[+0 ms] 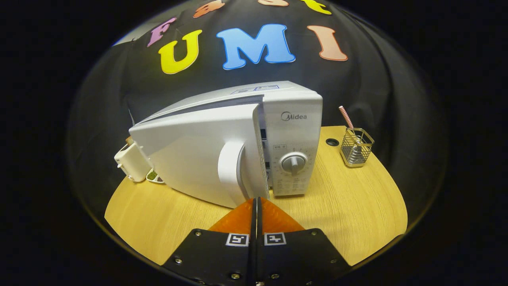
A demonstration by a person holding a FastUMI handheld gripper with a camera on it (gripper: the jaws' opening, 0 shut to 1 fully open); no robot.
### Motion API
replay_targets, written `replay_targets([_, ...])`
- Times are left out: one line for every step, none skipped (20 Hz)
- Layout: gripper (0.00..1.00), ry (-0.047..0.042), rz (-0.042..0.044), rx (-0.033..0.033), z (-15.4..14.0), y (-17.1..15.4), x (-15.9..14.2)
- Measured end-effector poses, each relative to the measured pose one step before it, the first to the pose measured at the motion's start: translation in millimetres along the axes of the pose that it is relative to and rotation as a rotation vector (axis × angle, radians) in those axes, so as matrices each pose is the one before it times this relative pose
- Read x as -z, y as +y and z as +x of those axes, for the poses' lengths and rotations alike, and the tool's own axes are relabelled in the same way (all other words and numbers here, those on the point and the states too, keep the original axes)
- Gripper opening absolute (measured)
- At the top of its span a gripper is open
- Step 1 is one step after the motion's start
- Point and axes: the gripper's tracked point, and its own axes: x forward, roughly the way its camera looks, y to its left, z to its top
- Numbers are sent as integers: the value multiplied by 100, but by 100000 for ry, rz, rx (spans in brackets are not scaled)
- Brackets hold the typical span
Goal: Open the microwave, put the food inside, and close the microwave door.
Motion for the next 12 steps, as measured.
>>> replay_targets([0, -56, -67, 1240, 574, -192, -409])
replay_targets([0, -273, 215, 1337, 406, -209, -356])
replay_targets([0, 231, 203, 1220, 325, -129, -268])
replay_targets([0, 155, 40, 1078, 410, -107, -192])
replay_targets([0, -144, -287, 942, 455, -86, -346])
replay_targets([0, 587, -389, 975, 629, -101, -55])
replay_targets([0, 1316, -1061, 1631, -1, -391, -36])
replay_targets([0, 905, -836, 787, 1043, -292, 112])
replay_targets([0, 1037, 322, 97, 428, -176, 144])
replay_targets([0, 268, 1416, -46, 302, -206, -183])
replay_targets([0, -429, 1933, -31, 300, -189, -393])
replay_targets([0, 22, 1309, 2, 245, -228, -469])
